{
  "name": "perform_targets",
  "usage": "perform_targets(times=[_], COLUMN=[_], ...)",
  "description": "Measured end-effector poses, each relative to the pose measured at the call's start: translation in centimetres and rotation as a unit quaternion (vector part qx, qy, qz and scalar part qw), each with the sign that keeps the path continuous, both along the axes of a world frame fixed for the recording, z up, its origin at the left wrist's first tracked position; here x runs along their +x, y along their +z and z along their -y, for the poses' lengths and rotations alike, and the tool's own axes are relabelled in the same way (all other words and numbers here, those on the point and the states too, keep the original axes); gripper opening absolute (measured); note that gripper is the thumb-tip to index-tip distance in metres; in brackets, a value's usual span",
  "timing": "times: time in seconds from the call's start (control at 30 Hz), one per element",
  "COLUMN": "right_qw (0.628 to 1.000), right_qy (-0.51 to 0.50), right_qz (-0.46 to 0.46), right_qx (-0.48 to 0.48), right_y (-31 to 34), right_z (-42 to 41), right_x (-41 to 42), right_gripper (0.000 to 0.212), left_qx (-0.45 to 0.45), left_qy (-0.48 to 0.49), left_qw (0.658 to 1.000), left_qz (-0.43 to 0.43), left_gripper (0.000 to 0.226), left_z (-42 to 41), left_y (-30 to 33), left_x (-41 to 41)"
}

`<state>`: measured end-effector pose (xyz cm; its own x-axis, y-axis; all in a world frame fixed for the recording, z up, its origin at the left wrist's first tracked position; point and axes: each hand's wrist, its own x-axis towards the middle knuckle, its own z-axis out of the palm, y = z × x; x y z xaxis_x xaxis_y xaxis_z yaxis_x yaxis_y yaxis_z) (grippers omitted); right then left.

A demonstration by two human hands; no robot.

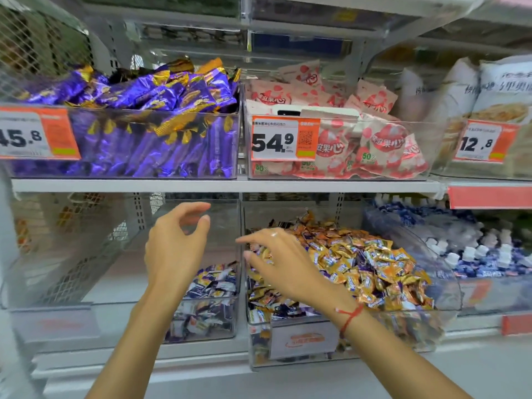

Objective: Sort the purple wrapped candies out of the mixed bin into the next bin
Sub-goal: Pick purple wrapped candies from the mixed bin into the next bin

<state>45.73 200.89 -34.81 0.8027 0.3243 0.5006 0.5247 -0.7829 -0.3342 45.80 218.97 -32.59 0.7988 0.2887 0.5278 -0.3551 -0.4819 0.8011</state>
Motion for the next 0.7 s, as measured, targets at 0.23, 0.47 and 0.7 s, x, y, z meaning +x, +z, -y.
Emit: perform_targets(times=[0.23,0.47,0.7], right_qw=[0.974,0.944,0.957], right_qy=[-0.225,-0.3,-0.258], right_qz=[-0.004,-0.104,-0.068], right_qx=[0.004,-0.091,-0.117], right_y=[-0.9,-2.7,-2.6], right_z=[12.8,16.5,15.0], right_x=[-2.3,-1.8,-1.2], right_gripper=[0.026,0.051,0.04], left_qx=[0.158,0.433,0.521], left_qy=[-0.187,-0.3,-0.24], left_qw=[0.969,0.843,0.807], left_qz=[-0.038,-0.109,-0.141], left_gripper=[0.023,0.048,0.043], left_z=[9.2,16.6,16.2], left_y=[-1.9,-4.8,-4.5], left_x=[-2.4,2.1,3.9])
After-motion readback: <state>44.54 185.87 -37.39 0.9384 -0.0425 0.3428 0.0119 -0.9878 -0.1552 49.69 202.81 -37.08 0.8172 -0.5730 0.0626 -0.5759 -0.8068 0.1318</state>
